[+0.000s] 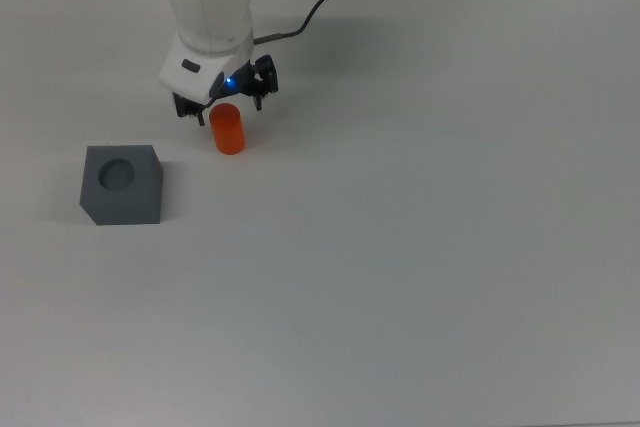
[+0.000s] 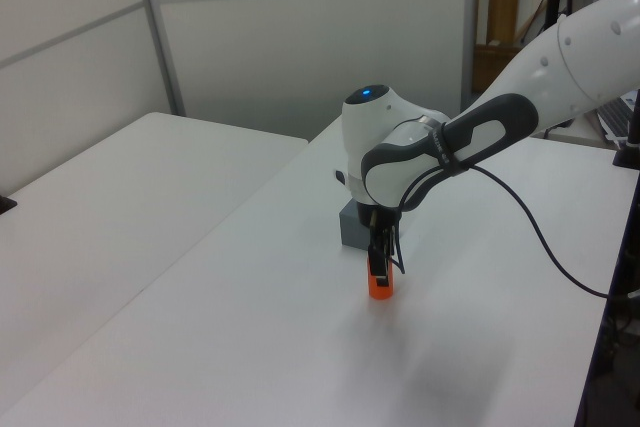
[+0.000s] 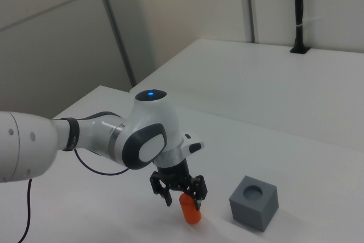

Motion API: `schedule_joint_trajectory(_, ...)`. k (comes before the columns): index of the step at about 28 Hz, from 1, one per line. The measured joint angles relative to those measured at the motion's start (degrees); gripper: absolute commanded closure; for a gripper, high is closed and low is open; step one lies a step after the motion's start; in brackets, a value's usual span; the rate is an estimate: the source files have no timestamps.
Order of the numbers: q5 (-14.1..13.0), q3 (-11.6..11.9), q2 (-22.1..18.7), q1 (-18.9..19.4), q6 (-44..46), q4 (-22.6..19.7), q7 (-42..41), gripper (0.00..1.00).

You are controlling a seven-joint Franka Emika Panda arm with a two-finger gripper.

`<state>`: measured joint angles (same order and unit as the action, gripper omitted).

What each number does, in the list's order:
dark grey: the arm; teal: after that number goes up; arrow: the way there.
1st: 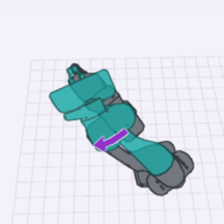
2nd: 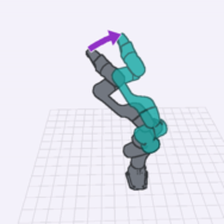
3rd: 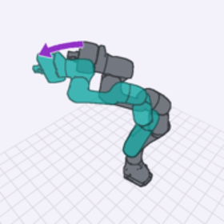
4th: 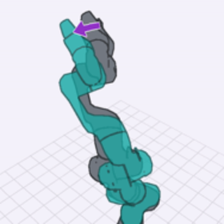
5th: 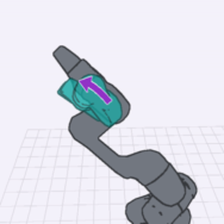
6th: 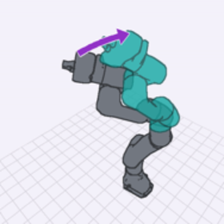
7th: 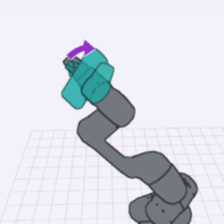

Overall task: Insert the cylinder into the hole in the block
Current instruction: 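Close the gripper around the orange cylinder, then lift the orange cylinder and carry it above the grey block's hole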

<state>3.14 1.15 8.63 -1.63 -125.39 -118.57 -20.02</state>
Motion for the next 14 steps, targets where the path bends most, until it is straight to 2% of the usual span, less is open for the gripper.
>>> schedule_joint_trajectory(5,0.00,-0.34,0.21,0.01,-0.10,0.48,0.00,0.86)
schedule_joint_trajectory(9,0.00,-0.44,0.24,0.01,-0.10,1.24,0.00,0.98)
schedule_joint_trajectory(14,0.00,-0.44,0.26,-0.07,-0.10,2.57,0.01,0.99)
